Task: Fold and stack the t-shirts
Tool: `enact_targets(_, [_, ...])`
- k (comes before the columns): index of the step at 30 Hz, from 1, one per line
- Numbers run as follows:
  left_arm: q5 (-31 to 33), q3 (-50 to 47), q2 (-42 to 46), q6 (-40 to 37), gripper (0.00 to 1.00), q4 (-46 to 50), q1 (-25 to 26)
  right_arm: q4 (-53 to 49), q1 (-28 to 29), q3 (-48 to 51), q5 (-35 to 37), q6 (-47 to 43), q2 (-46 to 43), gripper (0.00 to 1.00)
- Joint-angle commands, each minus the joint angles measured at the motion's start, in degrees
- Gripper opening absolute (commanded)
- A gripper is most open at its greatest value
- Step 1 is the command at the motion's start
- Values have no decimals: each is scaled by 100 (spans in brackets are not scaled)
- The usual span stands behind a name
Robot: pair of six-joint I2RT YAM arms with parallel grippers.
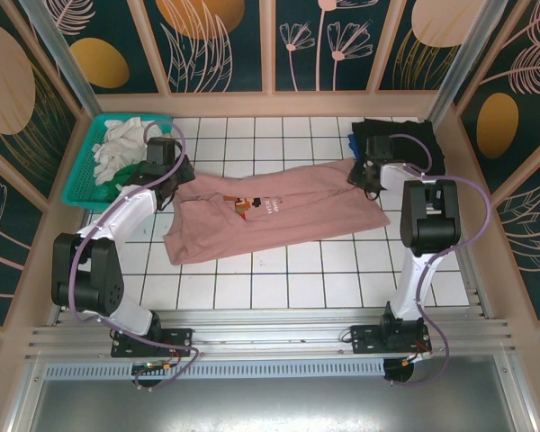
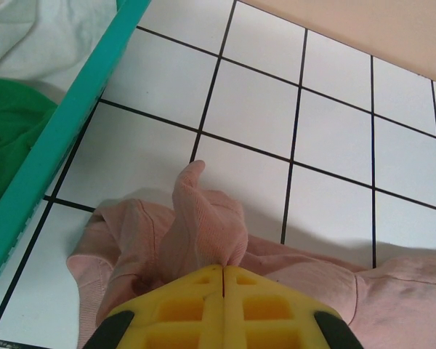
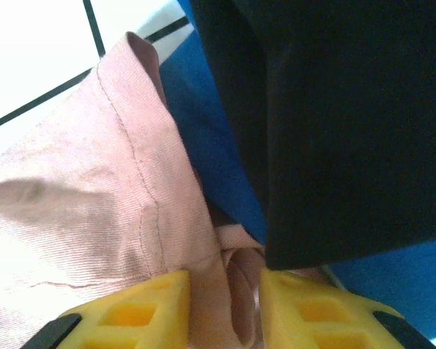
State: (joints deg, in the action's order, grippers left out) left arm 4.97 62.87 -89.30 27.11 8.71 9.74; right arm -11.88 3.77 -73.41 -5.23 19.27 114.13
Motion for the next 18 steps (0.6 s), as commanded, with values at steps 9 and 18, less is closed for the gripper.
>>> enact_targets(9, [-288, 434, -204, -649, 0, -305, -2, 553, 551, 2828, 354, 1132, -1930, 30])
enact_targets(18, [-1085, 712, -571, -1410, 0, -324, -2, -232, 968, 3893, 847, 1614, -3479, 29])
